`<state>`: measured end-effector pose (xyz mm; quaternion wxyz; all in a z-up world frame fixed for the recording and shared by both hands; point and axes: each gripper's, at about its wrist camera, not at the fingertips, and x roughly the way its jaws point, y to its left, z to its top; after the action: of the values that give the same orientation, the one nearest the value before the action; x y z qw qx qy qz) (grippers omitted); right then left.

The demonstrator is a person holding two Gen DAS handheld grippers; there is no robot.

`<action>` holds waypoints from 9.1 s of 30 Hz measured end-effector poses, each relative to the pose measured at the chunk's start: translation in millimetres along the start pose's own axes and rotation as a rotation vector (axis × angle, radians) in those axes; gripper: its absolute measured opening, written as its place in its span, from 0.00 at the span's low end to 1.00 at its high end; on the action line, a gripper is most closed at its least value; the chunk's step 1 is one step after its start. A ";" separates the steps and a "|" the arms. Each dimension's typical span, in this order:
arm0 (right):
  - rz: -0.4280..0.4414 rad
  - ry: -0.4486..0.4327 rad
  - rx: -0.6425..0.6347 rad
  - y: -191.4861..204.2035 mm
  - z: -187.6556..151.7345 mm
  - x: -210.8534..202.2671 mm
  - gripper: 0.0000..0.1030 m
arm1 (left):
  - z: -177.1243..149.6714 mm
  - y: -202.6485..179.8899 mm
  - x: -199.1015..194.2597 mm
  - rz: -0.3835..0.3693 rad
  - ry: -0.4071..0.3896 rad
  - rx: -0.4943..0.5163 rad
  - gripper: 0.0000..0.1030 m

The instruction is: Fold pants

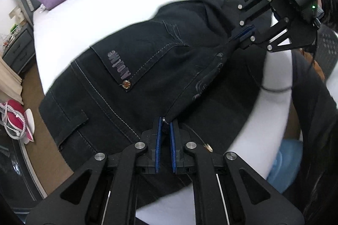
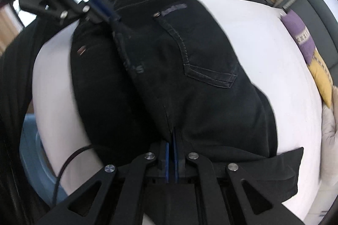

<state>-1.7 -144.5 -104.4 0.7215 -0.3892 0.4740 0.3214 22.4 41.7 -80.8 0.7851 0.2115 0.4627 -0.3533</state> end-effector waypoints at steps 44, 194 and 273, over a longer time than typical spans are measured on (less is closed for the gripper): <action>-0.368 0.058 -0.050 108.5 -29.6 -2.4 0.11 | 71.7 -26.3 70.1 -0.025 0.000 -0.300 0.15; -0.339 -0.190 1.271 -216.6 -274.1 -72.0 0.36 | 131.2 -26.5 69.0 -0.040 -0.139 -0.426 0.15; 0.115 -0.824 1.957 -133.6 -373.5 -75.6 0.18 | 112.6 18.1 84.1 -0.207 -0.251 -0.742 0.15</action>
<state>-78.6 -540.8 -92.0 0.8090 0.5223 0.2629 -0.0590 128.1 -50.8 -100.0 0.8187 -0.1784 0.4783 -0.2627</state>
